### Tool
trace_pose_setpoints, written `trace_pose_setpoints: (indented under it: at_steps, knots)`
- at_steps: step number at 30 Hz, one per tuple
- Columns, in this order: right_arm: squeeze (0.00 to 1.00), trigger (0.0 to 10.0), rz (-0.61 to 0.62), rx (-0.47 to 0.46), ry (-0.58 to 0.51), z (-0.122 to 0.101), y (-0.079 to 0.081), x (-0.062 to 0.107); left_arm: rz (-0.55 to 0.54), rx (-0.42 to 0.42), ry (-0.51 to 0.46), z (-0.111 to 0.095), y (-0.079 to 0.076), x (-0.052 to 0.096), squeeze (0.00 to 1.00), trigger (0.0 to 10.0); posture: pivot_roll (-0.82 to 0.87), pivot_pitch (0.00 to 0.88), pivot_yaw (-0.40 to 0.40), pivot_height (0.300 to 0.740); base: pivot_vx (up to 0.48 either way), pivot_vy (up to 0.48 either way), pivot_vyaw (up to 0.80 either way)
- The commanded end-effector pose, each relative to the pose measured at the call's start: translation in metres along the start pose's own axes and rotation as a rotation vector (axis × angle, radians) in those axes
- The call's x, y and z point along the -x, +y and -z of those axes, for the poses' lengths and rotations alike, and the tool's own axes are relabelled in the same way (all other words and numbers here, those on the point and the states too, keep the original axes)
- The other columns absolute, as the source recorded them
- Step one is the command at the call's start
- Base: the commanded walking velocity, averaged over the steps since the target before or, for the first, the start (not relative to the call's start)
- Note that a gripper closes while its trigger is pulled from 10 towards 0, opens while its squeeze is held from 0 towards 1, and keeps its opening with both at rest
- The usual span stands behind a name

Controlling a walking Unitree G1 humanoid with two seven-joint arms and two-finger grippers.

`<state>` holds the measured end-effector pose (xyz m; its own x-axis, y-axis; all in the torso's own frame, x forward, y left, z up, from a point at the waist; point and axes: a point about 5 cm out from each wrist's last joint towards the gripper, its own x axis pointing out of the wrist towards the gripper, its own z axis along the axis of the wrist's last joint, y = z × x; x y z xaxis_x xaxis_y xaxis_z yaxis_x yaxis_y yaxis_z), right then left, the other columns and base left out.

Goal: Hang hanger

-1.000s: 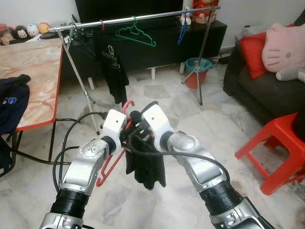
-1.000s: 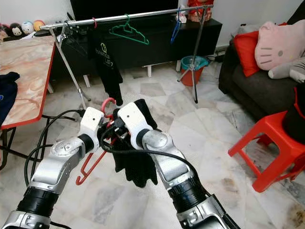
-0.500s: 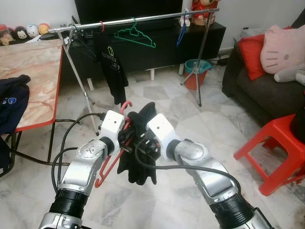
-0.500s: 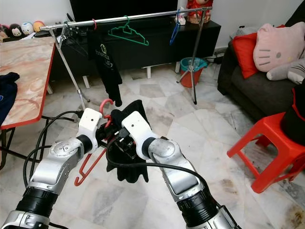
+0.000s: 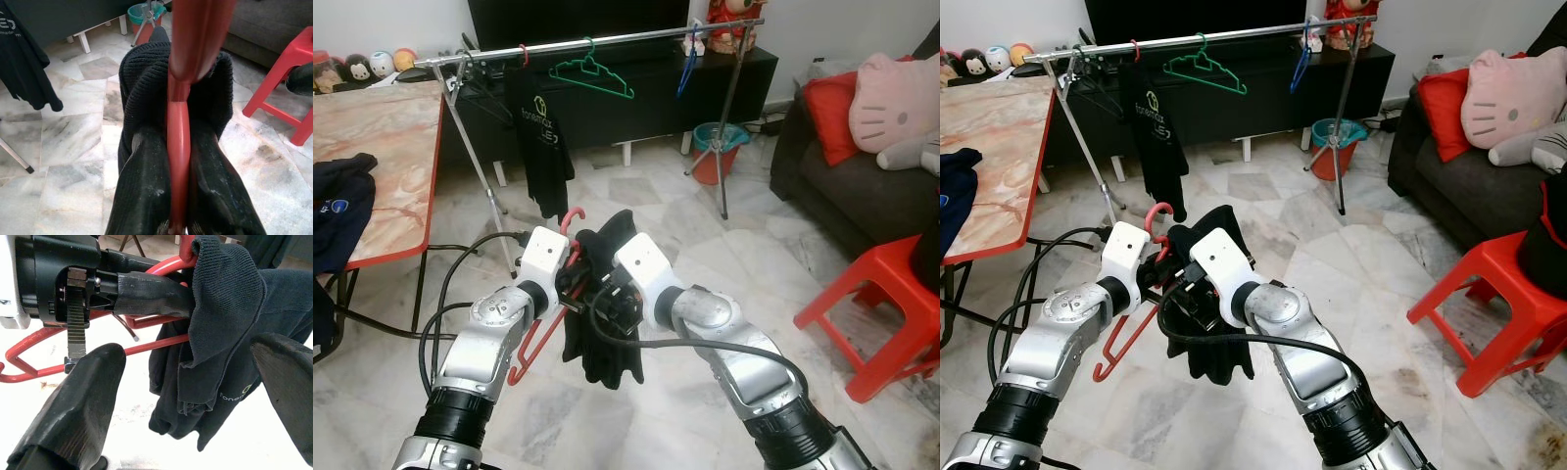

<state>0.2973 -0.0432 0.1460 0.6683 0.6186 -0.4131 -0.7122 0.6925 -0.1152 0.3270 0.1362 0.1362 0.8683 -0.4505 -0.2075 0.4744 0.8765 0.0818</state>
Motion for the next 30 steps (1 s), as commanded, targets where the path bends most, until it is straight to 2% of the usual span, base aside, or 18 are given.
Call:
trace_pose_setpoints:
  at_steps: [1,8,9,10,11,12,20,23,24,30]
  knots:
    - [1.0,10.0,-0.003,0.007,-0.013,-0.005,0.001,0.002,-0.004,-0.011,-0.063,-0.011,0.003,0.001,0.0,10.0,0.06,0.0,-0.013,0.74,0.0,0.0,0.0]
    - [1.0,10.0,-0.003,0.007,-0.013,-0.005,0.001,0.002,-0.004,-0.011,-0.063,-0.011,0.003,0.001,0.0,10.0,0.06,0.0,-0.013,0.74,0.0,0.0,0.0]
    - [1.0,10.0,0.016,0.011,-0.011,-0.003,-0.003,0.007,0.013,-0.02,-0.062,-0.01,0.004,0.002,0.0,10.0,0.05,0.0,-0.013,0.74,0.0,0.0,0.0]
    - [1.0,10.0,0.176,-0.033,-0.035,0.017,-0.05,0.037,0.129,-0.071,0.002,0.005,-0.001,0.009,0.0,10.0,0.05,0.0,-0.003,0.74,0.0,0.0,0.0]
    - [1.0,10.0,0.223,-0.045,-0.042,0.023,-0.062,0.047,0.161,-0.084,0.02,0.01,-0.003,0.011,0.0,10.0,0.05,0.0,-0.003,0.74,0.0,0.0,0.0]
    - [1.0,10.0,0.247,-0.056,-0.049,0.026,-0.067,0.051,0.174,-0.088,0.029,0.012,-0.004,0.012,0.0,10.0,0.05,0.0,-0.004,0.74,0.0,0.0,0.0]
    - [1.0,10.0,0.259,-0.077,-0.064,0.026,-0.066,0.05,0.17,-0.086,0.019,0.011,-0.004,0.013,0.0,10.0,0.06,0.0,-0.002,0.74,0.0,0.0,0.0]
    - [1.0,10.0,0.253,-0.056,-0.094,0.026,-0.067,0.053,0.188,-0.091,0.016,0.01,-0.003,0.014,0.0,10.0,0.05,0.0,-0.001,0.74,0.0,0.0,0.0]
    - [0.0,10.0,0.238,-0.038,-0.096,0.027,-0.068,0.054,0.206,-0.095,0.017,0.01,-0.003,0.015,0.0,10.0,0.05,0.0,0.0,0.74,0.0,0.0,0.0]
    - [0.0,10.0,0.178,0.094,-0.047,0.028,-0.076,0.059,0.274,-0.116,0.026,0.011,-0.007,0.017,0.0,10.0,0.04,0.0,0.005,0.74,0.0,0.0,0.0]
